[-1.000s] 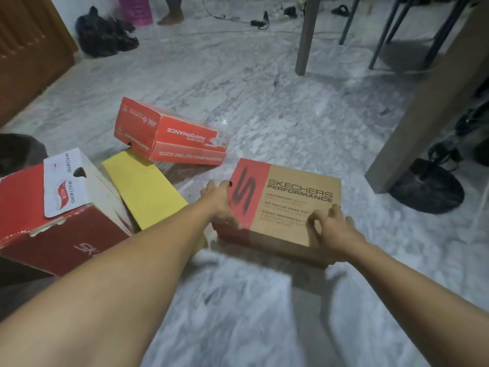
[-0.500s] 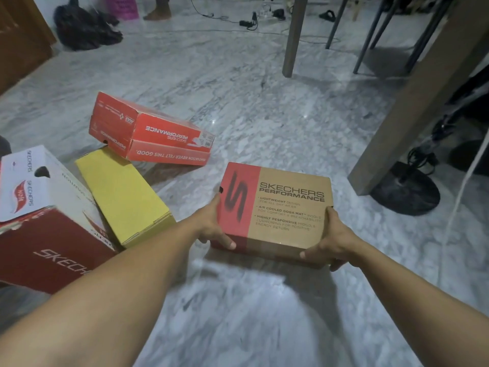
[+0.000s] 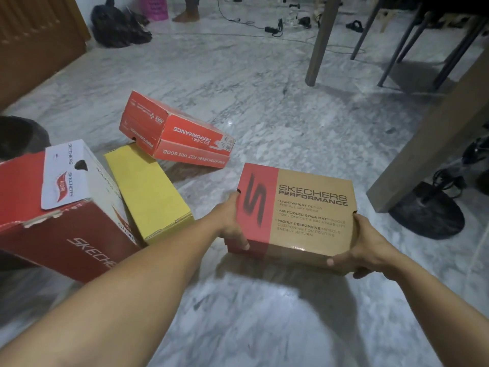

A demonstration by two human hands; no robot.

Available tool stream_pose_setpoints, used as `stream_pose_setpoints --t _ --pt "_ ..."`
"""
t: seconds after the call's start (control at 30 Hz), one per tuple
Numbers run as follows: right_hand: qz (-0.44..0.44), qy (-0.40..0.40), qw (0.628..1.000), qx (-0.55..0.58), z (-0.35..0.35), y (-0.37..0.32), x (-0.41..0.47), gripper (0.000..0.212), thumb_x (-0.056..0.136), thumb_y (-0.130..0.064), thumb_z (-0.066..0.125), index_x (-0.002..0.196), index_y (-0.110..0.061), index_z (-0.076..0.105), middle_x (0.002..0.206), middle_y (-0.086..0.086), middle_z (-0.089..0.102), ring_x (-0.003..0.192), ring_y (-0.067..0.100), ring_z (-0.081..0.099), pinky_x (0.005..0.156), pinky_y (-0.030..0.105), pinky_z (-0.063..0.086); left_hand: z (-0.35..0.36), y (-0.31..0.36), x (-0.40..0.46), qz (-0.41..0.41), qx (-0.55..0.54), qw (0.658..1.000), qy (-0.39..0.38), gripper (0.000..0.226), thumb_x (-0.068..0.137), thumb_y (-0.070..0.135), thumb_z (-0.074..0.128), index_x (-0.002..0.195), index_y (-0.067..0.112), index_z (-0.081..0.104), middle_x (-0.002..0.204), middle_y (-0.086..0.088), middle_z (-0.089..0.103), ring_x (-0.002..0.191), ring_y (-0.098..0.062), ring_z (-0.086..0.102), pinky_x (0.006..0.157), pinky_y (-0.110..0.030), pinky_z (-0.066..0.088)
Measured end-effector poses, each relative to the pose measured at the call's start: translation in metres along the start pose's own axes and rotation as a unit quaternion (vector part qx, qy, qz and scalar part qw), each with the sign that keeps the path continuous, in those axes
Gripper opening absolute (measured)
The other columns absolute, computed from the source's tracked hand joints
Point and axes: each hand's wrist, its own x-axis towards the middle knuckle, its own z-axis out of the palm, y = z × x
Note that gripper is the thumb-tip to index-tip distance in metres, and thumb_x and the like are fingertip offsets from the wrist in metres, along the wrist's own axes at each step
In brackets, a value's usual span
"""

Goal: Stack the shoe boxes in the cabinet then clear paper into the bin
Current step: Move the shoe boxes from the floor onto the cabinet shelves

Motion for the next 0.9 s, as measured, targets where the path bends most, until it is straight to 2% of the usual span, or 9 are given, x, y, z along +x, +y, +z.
stream_pose_setpoints --t 0.17,0.27,0.33,0.47,0.6,0.7,0.8,0.87,0.9 --pt "-0.047 0.018 0.999 -0.013 -0.03 -0.036 -0.019 0.124 0.048 -0.006 0.095 0.144 -0.035 0.022 0.112 -0.006 0.05 0.092 0.029 0.063 0.058 0.052 0.06 -0.028 0.023 -0.038 0.044 -0.042 0.997 0.048 0.122 0.054 0.01 0.093 0.146 0.015 0.014 0.126 0.002 0.049 0.104 -0.018 0.053 0.082 -0.031 0.051" --pt "-0.078 0.022 0.996 -0.023 -0.05 -0.065 -0.037 0.119 0.044 -0.005 0.096 0.139 -0.034 0.03 0.112 -0.002 0.052 0.091 0.032 0.064 0.056 0.055 0.059 -0.048 0.036 -0.067 0.058 -0.045 0.994 0.084 0.12 0.05 0.016 0.095 0.143 0.015 0.019 0.13 0.002 0.049 0.12 -0.019 0.049 0.096 -0.031 0.045" --pt "-0.101 0.026 0.994 -0.033 -0.062 -0.085 -0.053 0.122 0.044 -0.004 0.096 0.141 -0.034 0.029 0.11 -0.002 0.051 0.091 0.033 0.064 0.055 0.055 0.059 -0.061 0.043 -0.091 0.055 -0.057 0.991 0.107 0.117 0.051 0.017 0.095 0.143 0.015 0.023 0.131 0.003 0.048 0.122 -0.017 0.046 0.099 -0.027 0.041" --pt "-0.152 0.009 0.987 -0.058 -0.077 -0.128 -0.096 0.115 0.052 -0.002 0.094 0.142 -0.029 0.029 0.102 -0.006 0.048 0.077 0.028 0.062 0.049 0.043 0.058 -0.091 0.053 -0.149 0.045 -0.058 0.985 0.154 0.121 0.051 0.021 0.095 0.146 0.013 0.022 0.146 -0.002 0.041 0.133 -0.021 0.04 0.103 -0.027 0.037" --pt "-0.205 -0.029 0.975 -0.08 -0.08 -0.17 -0.141 0.092 0.053 -0.008 0.094 0.121 -0.032 0.037 0.1 0.002 0.055 0.077 0.027 0.066 0.055 0.052 0.059 -0.126 0.048 -0.222 0.022 -0.056 0.979 0.194 0.122 0.052 0.03 0.094 0.148 0.013 0.021 0.14 0.004 0.043 0.13 -0.017 0.043 0.097 -0.021 0.036" --pt "-0.254 -0.054 0.96 -0.104 -0.07 -0.201 -0.177 0.084 0.054 -0.018 0.095 0.116 -0.032 0.042 0.101 0.006 0.06 0.077 0.028 0.069 0.057 0.055 0.059 -0.147 0.031 -0.282 -0.011 -0.069 0.974 0.215 0.114 0.045 0.037 0.096 0.139 0.019 0.034 0.13 0.011 0.051 0.117 -0.014 0.054 0.1 -0.028 0.044" --pt "-0.301 -0.068 0.94 -0.144 -0.05 -0.231 -0.217 0.083 0.056 -0.027 0.094 0.121 -0.027 0.043 0.1 0.006 0.064 0.075 0.027 0.07 0.059 0.054 0.06 -0.161 0.014 -0.347 -0.037 -0.088 0.964 0.249 0.081 0.051 0.027 0.095 0.112 0.025 0.042 0.113 0.007 0.061 0.102 -0.015 0.062 0.082 -0.03 0.054" --pt "-0.332 -0.084 0.926 -0.159 -0.034 -0.25 -0.244 0.085 0.059 -0.027 0.092 0.128 -0.02 0.043 0.098 0.007 0.067 0.07 0.026 0.068 0.062 0.054 0.058 -0.167 0.003 -0.391 -0.058 -0.094 0.956 0.273 0.073 0.054 0.026 0.094 0.109 0.025 0.045 0.11 0.004 0.063 0.095 -0.016 0.064 0.064 -0.03 0.055" --pt "-0.347 -0.094 0.92 -0.159 -0.026 -0.26 -0.257 0.084 0.06 -0.026 0.092 0.129 -0.018 0.044 0.096 0.007 0.067 0.068 0.025 0.067 0.063 0.055 0.057 -0.169 -0.002 -0.413 -0.069 -0.096 0.951 0.286 0.073 0.054 0.028 0.093 0.111 0.026 0.046 0.111 0.004 0.063 0.095 -0.017 0.064 0.062 -0.031 0.055"
